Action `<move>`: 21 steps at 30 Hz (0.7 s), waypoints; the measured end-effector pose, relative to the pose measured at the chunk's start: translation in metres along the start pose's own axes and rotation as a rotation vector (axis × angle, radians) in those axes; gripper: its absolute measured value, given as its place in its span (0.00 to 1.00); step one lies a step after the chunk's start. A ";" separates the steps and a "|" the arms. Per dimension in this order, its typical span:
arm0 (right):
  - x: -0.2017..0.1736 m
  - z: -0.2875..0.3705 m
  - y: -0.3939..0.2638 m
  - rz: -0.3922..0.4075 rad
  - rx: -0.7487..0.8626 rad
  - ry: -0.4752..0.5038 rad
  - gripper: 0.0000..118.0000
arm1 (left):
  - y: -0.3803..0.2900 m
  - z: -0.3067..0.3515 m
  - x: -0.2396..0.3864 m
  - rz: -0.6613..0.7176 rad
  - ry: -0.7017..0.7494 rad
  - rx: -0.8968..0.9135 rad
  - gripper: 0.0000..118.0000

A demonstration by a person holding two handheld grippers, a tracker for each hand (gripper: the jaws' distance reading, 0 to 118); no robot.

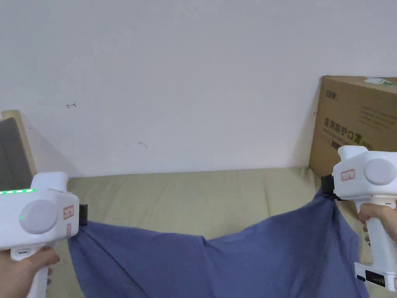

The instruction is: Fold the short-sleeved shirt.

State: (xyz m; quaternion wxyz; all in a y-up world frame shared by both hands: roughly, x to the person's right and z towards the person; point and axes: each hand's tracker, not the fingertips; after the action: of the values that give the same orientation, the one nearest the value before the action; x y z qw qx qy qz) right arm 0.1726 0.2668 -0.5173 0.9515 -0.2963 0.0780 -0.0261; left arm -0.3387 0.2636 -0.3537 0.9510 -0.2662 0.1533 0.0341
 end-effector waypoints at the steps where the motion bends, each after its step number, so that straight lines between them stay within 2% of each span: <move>1: 0.000 0.018 0.007 -0.007 0.026 -0.012 0.03 | 0.011 0.009 -0.002 -0.005 0.002 0.014 0.03; 4: 0.006 0.052 0.031 -0.007 0.084 -0.041 0.03 | 0.043 0.034 -0.009 -0.001 0.056 0.098 0.03; 7: 0.009 0.080 0.057 -0.079 0.167 -0.048 0.03 | 0.075 0.050 -0.019 0.110 0.031 0.153 0.03; 9: 0.011 0.090 0.077 -0.129 0.191 -0.044 0.03 | 0.096 0.053 -0.019 0.111 0.044 0.176 0.03; 11: 0.007 0.099 0.096 -0.126 0.212 -0.055 0.03 | 0.117 0.056 -0.015 0.051 0.079 0.200 0.03; 21: -0.037 0.103 0.203 -0.092 0.357 -0.065 0.03 | 0.219 0.043 -0.020 0.078 0.113 0.292 0.03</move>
State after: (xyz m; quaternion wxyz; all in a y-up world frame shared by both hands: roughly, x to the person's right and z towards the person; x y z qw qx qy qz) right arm 0.1541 0.4951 -0.5436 0.9888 -0.1266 0.0278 -0.0737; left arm -0.3785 0.4739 -0.4211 0.9674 -0.1203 0.2204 0.0334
